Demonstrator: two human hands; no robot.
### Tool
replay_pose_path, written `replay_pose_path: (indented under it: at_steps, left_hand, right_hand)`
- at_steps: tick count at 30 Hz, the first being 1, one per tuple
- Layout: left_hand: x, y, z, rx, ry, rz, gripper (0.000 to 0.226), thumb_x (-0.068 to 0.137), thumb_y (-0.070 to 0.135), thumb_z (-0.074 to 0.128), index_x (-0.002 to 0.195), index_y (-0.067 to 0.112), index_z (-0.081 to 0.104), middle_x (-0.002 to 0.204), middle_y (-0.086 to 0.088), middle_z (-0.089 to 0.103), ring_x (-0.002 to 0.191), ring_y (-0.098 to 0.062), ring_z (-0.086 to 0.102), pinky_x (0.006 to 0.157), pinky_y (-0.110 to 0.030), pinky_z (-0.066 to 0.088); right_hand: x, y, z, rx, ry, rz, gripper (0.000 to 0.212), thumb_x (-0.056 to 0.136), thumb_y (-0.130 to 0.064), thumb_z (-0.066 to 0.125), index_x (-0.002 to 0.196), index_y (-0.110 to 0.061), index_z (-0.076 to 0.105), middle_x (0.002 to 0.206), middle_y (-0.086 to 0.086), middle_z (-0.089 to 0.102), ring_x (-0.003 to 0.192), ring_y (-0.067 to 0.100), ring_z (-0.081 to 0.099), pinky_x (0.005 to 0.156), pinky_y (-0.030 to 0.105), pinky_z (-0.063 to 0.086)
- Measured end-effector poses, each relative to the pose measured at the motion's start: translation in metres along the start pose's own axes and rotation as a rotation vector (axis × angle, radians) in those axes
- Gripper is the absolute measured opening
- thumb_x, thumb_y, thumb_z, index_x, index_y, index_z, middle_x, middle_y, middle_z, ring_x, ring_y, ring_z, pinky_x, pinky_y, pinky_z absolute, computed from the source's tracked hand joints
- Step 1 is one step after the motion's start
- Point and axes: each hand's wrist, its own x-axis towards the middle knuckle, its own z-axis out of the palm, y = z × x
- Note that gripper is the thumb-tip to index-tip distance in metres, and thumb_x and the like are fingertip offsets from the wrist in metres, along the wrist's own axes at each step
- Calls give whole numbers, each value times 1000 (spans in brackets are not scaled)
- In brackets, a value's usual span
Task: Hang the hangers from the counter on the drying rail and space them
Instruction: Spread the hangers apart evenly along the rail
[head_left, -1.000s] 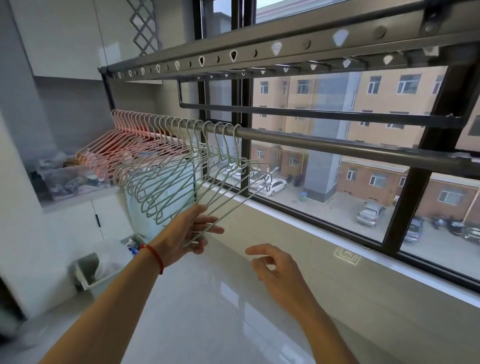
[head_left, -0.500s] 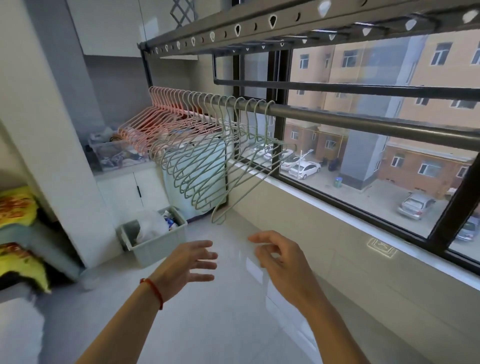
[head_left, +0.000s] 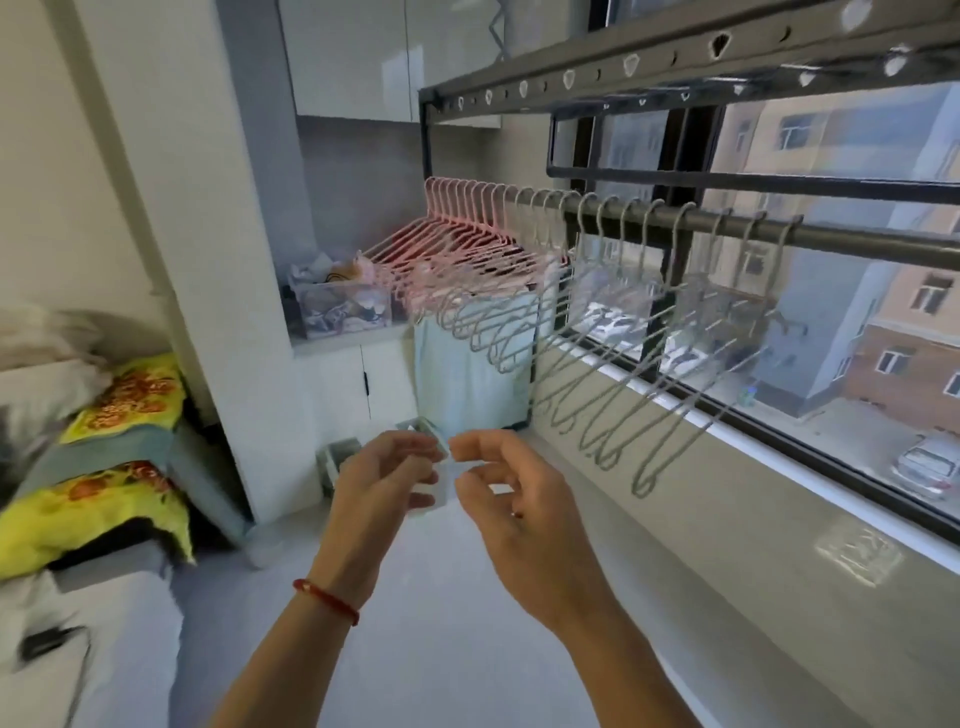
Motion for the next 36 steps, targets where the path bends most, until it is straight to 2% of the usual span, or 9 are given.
replay_pose_path:
  at_steps: [7, 12, 16, 18, 20, 23, 26, 36]
  left_hand:
    - [107, -5, -94, 9, -6, 0, 22, 91, -3, 59, 101, 13, 71, 97, -5, 77, 92, -24, 71, 74, -35, 58]
    - [185, -17, -144, 43, -25, 29, 25, 90, -2, 58, 100, 16, 71, 98, -2, 76, 85, -17, 70, 75, -36, 58]
    - [250, -30, -161, 60, -32, 54, 25, 90, -3, 58, 98, 16, 72, 96, -2, 77, 83, -19, 70, 72, -34, 57]
    - [285, -38, -166, 79, -35, 67, 25, 90, -3, 58, 97, 16, 72, 96, -3, 77, 85, -21, 70, 74, -35, 58]
    - [321, -43, -171, 107, -35, 81, 25, 90, -4, 58, 97, 16, 72, 97, -5, 77, 89, -23, 71, 77, -38, 59]
    - [380, -51, -176, 158, -27, 106, 25, 89, -2, 60, 97, 19, 72, 98, -2, 77, 92, -23, 71, 79, -41, 61]
    - [439, -55, -175, 222, -32, 120, 25, 90, 0, 61, 98, 20, 72, 99, 0, 77, 92, -20, 71, 83, -44, 62]
    - [609, -59, -165, 238, -59, 162, 25, 89, 2, 65, 98, 25, 73, 100, 5, 76, 97, -17, 70, 88, -46, 60]
  right_hand:
    - [110, 29, 123, 28, 126, 114, 26, 95, -16, 60, 111, -35, 65, 106, -15, 71, 100, 3, 67, 87, 35, 59]
    - [166, 51, 178, 20, 166, 153, 24, 96, -16, 59, 107, -36, 66, 103, -21, 71, 98, 7, 69, 89, 38, 60]
    - [212, 72, 201, 2, 209, 168, 20, 93, -22, 59, 105, -37, 66, 102, -17, 72, 97, 10, 69, 87, 42, 59]
    - [241, 84, 211, 9, 233, 169, 19, 90, -30, 58, 106, -36, 66, 102, -15, 72, 97, 11, 70, 85, 41, 60]
    - [274, 97, 223, 34, 231, 168, 17, 94, -25, 60, 107, -34, 67, 100, -14, 73, 94, 12, 71, 81, 36, 61]
    - [331, 118, 242, 60, 209, 145, 21, 96, -16, 58, 108, -31, 67, 100, -16, 72, 91, 7, 71, 76, 23, 59]
    - [388, 138, 256, 65, 221, 130, 20, 97, -17, 59, 110, -30, 67, 103, -17, 70, 93, -3, 65, 75, 9, 50]
    - [533, 161, 275, -34, 270, 113, 21, 98, -23, 57, 116, -33, 62, 111, -27, 64, 100, -9, 59, 73, 5, 49]
